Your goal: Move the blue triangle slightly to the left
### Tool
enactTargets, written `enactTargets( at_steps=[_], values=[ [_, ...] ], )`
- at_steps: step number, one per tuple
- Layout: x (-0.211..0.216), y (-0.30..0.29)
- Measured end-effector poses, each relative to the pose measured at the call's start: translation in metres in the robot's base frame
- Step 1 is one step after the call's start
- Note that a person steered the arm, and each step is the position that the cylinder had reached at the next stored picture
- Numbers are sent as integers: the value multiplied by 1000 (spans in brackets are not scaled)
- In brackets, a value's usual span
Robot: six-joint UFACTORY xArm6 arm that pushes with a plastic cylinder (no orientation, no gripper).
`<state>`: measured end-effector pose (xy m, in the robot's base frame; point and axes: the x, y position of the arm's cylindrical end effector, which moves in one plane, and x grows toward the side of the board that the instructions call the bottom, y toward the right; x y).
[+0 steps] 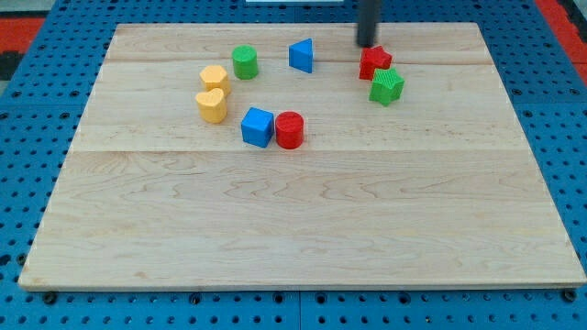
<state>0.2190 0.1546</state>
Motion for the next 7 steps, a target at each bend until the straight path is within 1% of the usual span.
enactTargets(
  at_steps=[1,2,3,4,5,7],
  values=[
    [20,93],
    [81,83],
    [116,24],
    [159,-14],
    [170,-104],
    [129,-23]
  ],
)
